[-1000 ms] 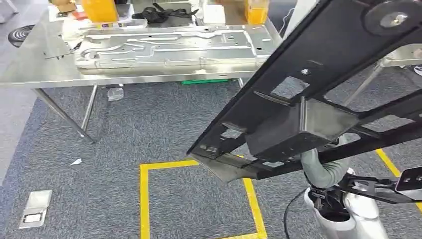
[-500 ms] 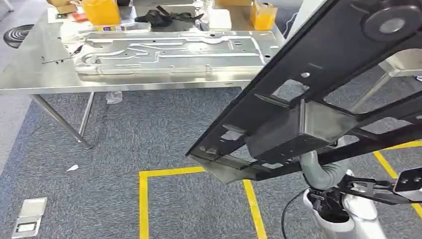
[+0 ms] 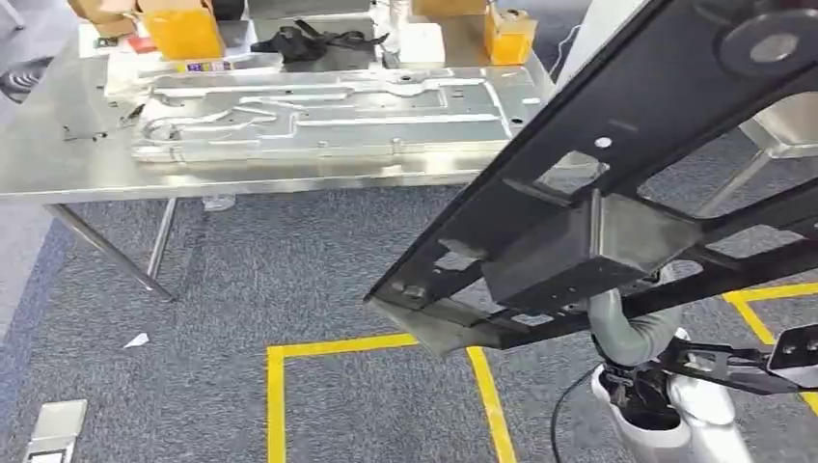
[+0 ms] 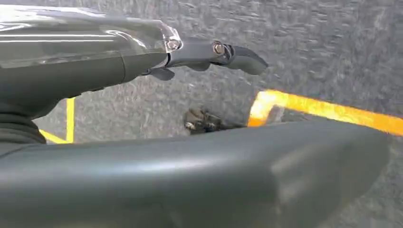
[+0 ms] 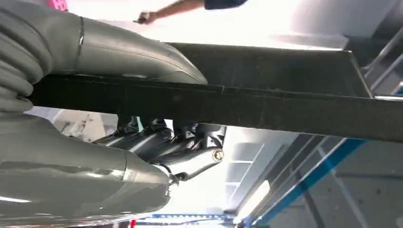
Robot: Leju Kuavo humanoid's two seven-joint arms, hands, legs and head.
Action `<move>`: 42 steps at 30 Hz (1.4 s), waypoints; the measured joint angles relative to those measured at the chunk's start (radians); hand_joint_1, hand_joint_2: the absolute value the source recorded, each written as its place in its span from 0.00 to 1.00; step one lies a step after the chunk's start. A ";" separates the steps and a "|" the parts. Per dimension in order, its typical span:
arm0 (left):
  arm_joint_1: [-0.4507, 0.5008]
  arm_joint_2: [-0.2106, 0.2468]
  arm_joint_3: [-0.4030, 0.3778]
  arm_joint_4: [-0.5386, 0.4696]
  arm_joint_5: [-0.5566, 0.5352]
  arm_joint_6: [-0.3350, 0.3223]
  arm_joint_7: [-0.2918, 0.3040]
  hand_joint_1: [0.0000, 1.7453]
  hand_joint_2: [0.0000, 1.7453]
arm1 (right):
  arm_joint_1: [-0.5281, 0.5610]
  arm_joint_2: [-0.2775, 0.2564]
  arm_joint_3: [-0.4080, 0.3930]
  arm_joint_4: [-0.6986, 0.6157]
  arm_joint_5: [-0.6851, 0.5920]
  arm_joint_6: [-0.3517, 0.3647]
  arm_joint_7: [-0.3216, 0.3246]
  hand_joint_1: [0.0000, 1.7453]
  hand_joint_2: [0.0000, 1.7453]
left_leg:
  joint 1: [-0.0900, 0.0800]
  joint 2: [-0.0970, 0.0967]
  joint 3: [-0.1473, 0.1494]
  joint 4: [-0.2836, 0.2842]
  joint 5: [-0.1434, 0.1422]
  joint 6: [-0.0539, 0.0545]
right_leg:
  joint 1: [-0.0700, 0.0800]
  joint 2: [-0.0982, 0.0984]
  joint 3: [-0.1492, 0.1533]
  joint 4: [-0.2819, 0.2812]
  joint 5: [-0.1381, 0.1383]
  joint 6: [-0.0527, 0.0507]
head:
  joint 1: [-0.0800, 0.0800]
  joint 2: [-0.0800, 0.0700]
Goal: Take the parts from the cabinet and place them on the table.
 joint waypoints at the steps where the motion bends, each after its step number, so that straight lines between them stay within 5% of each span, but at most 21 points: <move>1: -0.003 0.000 0.000 0.000 0.000 0.001 0.000 0.00 1.00 | -0.005 0.000 0.000 0.000 0.000 0.001 0.000 1.00 1.00 | 0.001 0.000 -0.047 0.077 -0.018 -0.005 | -0.001 -0.001 0.007 -0.001 -0.006 -0.002 | 0.000 0.000; 4: 0.002 0.005 0.000 0.001 0.000 0.003 0.000 0.00 1.00 | -0.004 0.003 0.000 0.002 0.000 0.001 0.003 1.00 1.00 | 0.003 0.001 -0.176 0.238 -0.098 -0.017 | -0.001 0.002 0.026 0.000 -0.028 -0.003 | -0.001 0.000; 5: 0.004 0.005 0.000 0.001 0.000 0.003 0.000 0.00 1.00 | -0.004 0.003 0.000 0.002 0.001 0.002 0.004 1.00 1.00 | 0.004 0.001 -0.192 0.229 -0.084 -0.019 | -0.002 0.004 0.038 0.000 -0.037 -0.001 | -0.001 0.000; 6: 0.005 0.005 0.000 0.001 0.000 0.002 0.000 0.00 1.00 | -0.004 0.003 0.000 0.003 0.001 0.003 0.005 1.00 1.00 | 0.006 0.001 -0.187 0.185 -0.047 -0.021 | -0.002 0.004 0.053 0.000 -0.048 0.001 | -0.001 0.000; 9: 0.007 0.006 0.000 0.001 0.000 0.003 0.000 0.00 1.00 | -0.007 0.003 0.001 0.008 0.002 0.009 0.011 1.00 1.00 | 0.012 0.003 -0.149 -0.008 0.127 -0.024 | -0.005 0.003 0.095 0.000 -0.083 0.017 | -0.001 0.000; 10: 0.006 0.006 0.000 0.001 0.000 0.003 0.000 0.00 1.00 | -0.008 0.003 0.002 0.013 0.003 0.011 0.014 1.00 1.00 | 0.004 0.005 -0.152 -0.025 0.095 -0.012 | -0.002 0.006 0.098 0.006 -0.089 0.025 | -0.002 0.000; 11: 0.006 0.006 0.000 0.001 0.000 0.003 0.000 0.00 1.00 | -0.011 0.003 0.002 0.015 0.003 0.014 0.016 1.00 1.00 | 0.002 0.005 -0.151 -0.016 0.110 0.004 | -0.001 0.006 0.095 0.004 -0.094 0.032 | -0.001 0.000; 14: 0.005 0.005 0.000 0.001 0.000 0.003 -0.001 0.00 1.00 | -0.029 0.003 0.010 0.019 -0.003 0.020 0.024 1.00 1.00 | 0.006 0.002 -0.139 -0.022 0.100 0.021 | -0.004 0.005 0.101 0.010 -0.102 0.043 | 0.000 0.000; 16: 0.004 0.006 0.000 0.001 0.000 0.001 -0.003 0.00 1.00 | -0.049 0.003 0.014 0.021 -0.007 0.021 0.027 1.00 1.00 | 0.007 0.001 -0.120 -0.029 0.091 0.032 | -0.007 0.002 0.052 0.115 -0.122 0.055 | 0.003 0.000; 19: -0.001 0.006 0.000 0.001 0.000 0.000 -0.004 0.00 1.00 | -0.057 0.003 0.024 0.030 -0.015 0.027 0.031 1.00 1.00 | 0.006 0.000 -0.102 -0.031 0.072 0.036 | -0.010 0.002 -0.088 0.321 -0.203 0.061 | 0.003 0.000; 21: 0.002 0.006 0.000 0.001 0.000 0.000 -0.006 0.00 1.00 | -0.058 0.003 0.031 0.035 -0.019 0.030 0.034 1.00 1.00 | 0.002 -0.002 -0.079 -0.031 0.055 0.035 | -0.009 0.002 -0.108 0.293 -0.165 0.059 | 0.003 0.000; 22: 0.002 0.006 0.000 0.001 0.000 0.000 -0.006 0.00 1.00 | -0.058 0.003 0.032 0.035 -0.020 0.031 0.034 1.00 1.00 | -0.002 -0.003 -0.063 -0.031 0.045 0.035 | -0.006 0.002 -0.089 0.219 -0.108 0.053 | 0.003 0.000; 24: 0.003 0.003 -0.002 0.001 0.000 0.000 -0.006 0.00 1.00 | -0.062 0.002 0.035 0.035 -0.021 0.031 0.034 1.00 1.00 | -0.001 -0.004 -0.042 -0.036 0.027 0.033 | 0.009 0.001 -0.050 0.054 0.016 0.021 | 0.003 0.000; 28: 0.000 -0.002 -0.010 0.001 0.000 0.003 -0.007 0.00 1.00 | -0.052 -0.004 0.039 0.032 -0.022 0.032 0.019 1.00 1.00 | 0.004 -0.001 -0.024 -0.052 0.032 0.009 | 0.022 0.006 -0.029 0.012 -0.003 0.001 | 0.002 0.000; 30: -0.001 -0.002 -0.014 0.001 0.000 0.005 -0.008 0.00 1.00 | -0.035 -0.011 0.034 0.024 -0.026 0.033 0.002 1.00 1.00 | 0.000 0.000 -0.013 -0.040 0.020 0.009 | 0.008 0.002 0.014 -0.018 -0.001 0.000 | 0.002 0.000; 33: -0.002 0.000 -0.022 0.002 0.000 0.007 -0.006 0.00 1.00 | -0.020 -0.022 0.023 0.018 -0.031 0.044 -0.013 1.00 1.00 | 0.002 0.001 -0.136 0.163 -0.046 -0.004 | 0.005 0.001 0.037 -0.024 -0.017 -0.003 | 0.000 0.000; 35: 0.005 0.002 -0.023 0.003 0.000 0.012 0.004 0.00 1.00 | -0.008 -0.029 0.010 0.018 -0.034 0.052 -0.014 1.00 1.00 | 0.005 0.001 -0.204 0.238 -0.077 -0.011 | 0.003 0.004 0.053 -0.023 -0.033 -0.001 | 0.000 0.000; 37: 0.010 0.005 -0.023 0.003 0.000 0.015 0.013 0.00 1.00 | -0.008 -0.031 0.001 0.018 -0.035 0.053 -0.012 1.00 1.00 | 0.010 0.001 -0.196 0.153 -0.005 -0.019 | -0.002 0.008 0.080 -0.022 -0.054 0.006 | 0.000 0.000; 39: 0.012 0.010 -0.022 0.005 0.000 0.016 0.022 0.00 1.00 | -0.013 -0.031 0.000 0.018 -0.035 0.053 0.003 1.00 1.00 | 0.017 0.002 -0.156 -0.004 0.127 -0.028 | -0.005 0.008 0.108 -0.016 -0.079 0.017 | 0.000 0.000; 40: 0.012 0.010 -0.022 0.005 0.000 0.016 0.028 0.00 1.00 | -0.016 -0.031 0.000 0.018 -0.035 0.053 0.007 1.00 1.00 | 0.013 0.002 -0.157 -0.018 0.119 -0.026 | -0.003 0.009 0.115 -0.007 -0.091 0.026 | 0.000 0.000; 42: 0.013 0.011 -0.022 0.006 0.000 0.017 0.037 0.00 1.00 | -0.026 -0.031 0.001 0.018 -0.035 0.053 0.018 1.00 1.00 | 0.007 0.001 -0.156 -0.017 0.120 0.001 | -0.004 0.012 0.106 -0.005 -0.102 0.040 | 0.000 0.000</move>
